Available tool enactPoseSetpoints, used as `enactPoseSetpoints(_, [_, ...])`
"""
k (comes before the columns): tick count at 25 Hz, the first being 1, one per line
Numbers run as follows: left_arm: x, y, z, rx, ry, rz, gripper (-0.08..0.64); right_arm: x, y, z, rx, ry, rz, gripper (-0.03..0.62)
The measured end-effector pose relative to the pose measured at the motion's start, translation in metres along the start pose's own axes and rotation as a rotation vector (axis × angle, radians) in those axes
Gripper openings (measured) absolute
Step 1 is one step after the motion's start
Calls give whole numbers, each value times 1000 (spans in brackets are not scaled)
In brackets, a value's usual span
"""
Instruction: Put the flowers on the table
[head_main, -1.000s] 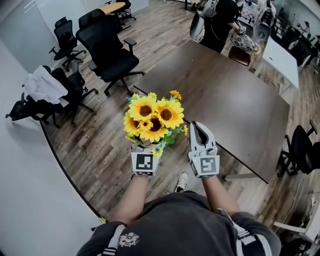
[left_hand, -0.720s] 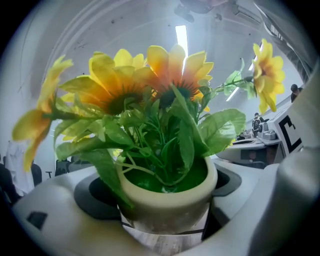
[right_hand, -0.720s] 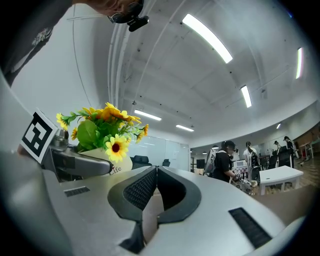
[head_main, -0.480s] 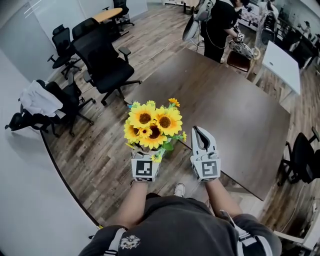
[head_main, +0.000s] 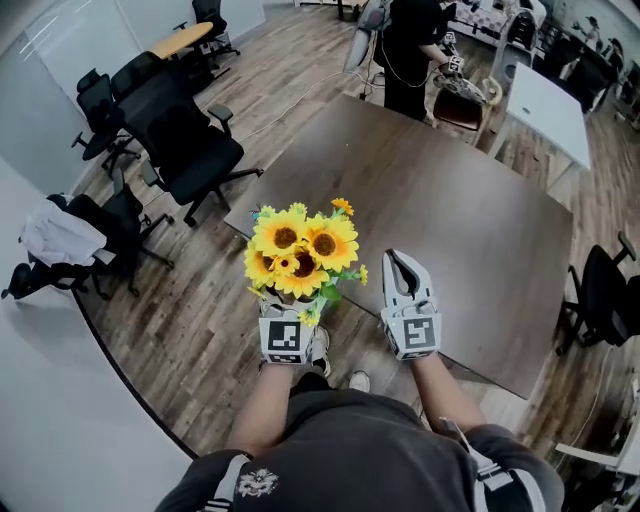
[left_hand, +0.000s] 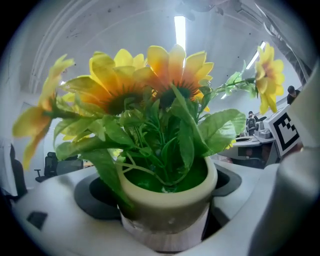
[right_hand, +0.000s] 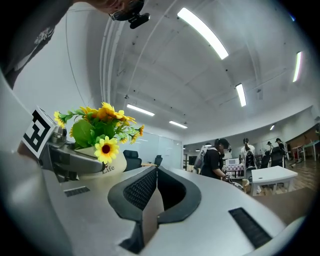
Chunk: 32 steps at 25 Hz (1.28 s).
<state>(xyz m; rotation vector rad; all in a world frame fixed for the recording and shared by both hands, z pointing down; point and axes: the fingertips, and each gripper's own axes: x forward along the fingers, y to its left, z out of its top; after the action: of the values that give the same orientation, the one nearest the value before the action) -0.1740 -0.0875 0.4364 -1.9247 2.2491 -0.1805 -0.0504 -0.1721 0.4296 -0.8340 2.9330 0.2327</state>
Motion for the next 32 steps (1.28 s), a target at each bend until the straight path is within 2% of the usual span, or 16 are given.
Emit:
enactPoseSetpoints(5, [75, -1, -7, -35, 6, -61, 526, 44, -54, -7, -3, 21, -78, 25])
enactPoseSetpoints(14, [158, 10, -22, -38, 11, -214, 526, 86, -101, -17, -26, 62, -235, 25])
enactPoseSetpoints(24, [214, 11, -46, -48, 17, -398, 526, 106, -118, -43, -32, 136, -405, 25])
enactPoseSetpoints(32, [243, -19, -72, -61, 32, -505, 526, 92, -135, -77, -9, 189, -504, 25])
